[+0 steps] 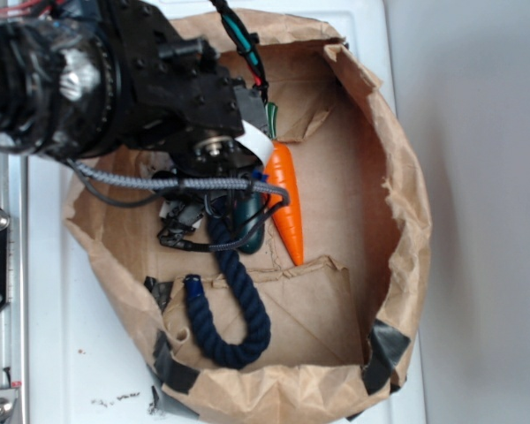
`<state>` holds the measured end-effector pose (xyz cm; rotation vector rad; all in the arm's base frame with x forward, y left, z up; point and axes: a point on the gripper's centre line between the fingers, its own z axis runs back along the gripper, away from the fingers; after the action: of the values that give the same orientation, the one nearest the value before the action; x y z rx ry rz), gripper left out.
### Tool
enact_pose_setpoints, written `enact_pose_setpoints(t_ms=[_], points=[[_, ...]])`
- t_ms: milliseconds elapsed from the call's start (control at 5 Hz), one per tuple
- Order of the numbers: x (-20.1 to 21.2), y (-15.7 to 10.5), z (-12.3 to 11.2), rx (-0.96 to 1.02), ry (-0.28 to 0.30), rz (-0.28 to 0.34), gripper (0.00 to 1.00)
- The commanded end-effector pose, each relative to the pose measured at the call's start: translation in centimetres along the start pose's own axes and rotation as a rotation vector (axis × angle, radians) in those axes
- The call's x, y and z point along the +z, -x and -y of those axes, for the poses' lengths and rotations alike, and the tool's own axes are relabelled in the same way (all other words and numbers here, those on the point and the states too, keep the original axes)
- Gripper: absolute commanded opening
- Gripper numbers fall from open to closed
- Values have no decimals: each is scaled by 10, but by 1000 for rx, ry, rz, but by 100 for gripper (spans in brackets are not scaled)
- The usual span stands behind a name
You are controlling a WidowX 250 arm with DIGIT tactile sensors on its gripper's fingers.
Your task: Grab the white paper.
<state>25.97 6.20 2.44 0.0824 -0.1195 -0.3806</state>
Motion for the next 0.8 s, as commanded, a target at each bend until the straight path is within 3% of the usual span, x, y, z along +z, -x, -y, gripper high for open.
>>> enact_pose_setpoints(t_ms=[0, 200, 600], points=[[26, -17, 3, 45, 2, 147, 0], [78, -22, 9, 85, 25, 221, 0], [157, -52, 17, 118, 64, 284, 0]])
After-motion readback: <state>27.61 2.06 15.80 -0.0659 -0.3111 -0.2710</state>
